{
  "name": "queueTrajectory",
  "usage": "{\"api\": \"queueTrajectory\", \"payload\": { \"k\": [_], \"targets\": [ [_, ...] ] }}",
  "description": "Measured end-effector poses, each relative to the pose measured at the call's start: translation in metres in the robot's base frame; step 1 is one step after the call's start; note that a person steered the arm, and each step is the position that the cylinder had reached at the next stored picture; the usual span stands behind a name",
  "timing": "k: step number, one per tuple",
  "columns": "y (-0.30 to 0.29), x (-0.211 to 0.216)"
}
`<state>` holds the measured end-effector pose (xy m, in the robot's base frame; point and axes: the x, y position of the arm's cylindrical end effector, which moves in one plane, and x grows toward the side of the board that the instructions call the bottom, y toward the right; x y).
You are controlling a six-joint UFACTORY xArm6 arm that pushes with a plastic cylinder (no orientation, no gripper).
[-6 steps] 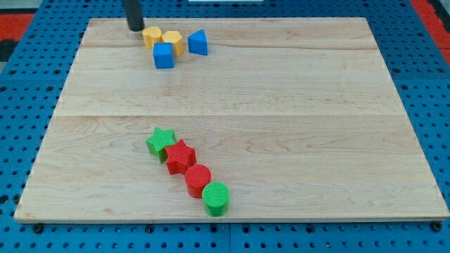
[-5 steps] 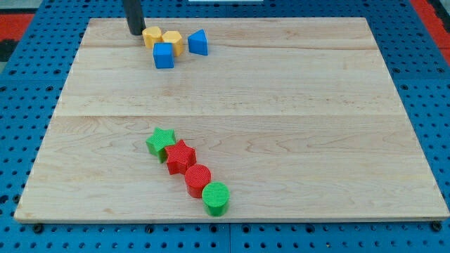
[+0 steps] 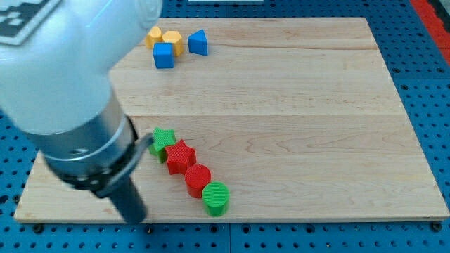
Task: Push green circle into yellow hexagon
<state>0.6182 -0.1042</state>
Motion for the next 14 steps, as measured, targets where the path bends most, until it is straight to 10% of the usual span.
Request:
{"api": "queueTrajectory", "payload": {
  "k": [6, 8, 10, 14],
  "targets": [
    [0.225, -0.042],
    [0.146, -0.111],
    [0.223, -0.082],
    [0.247, -0.181]
  ]
}}
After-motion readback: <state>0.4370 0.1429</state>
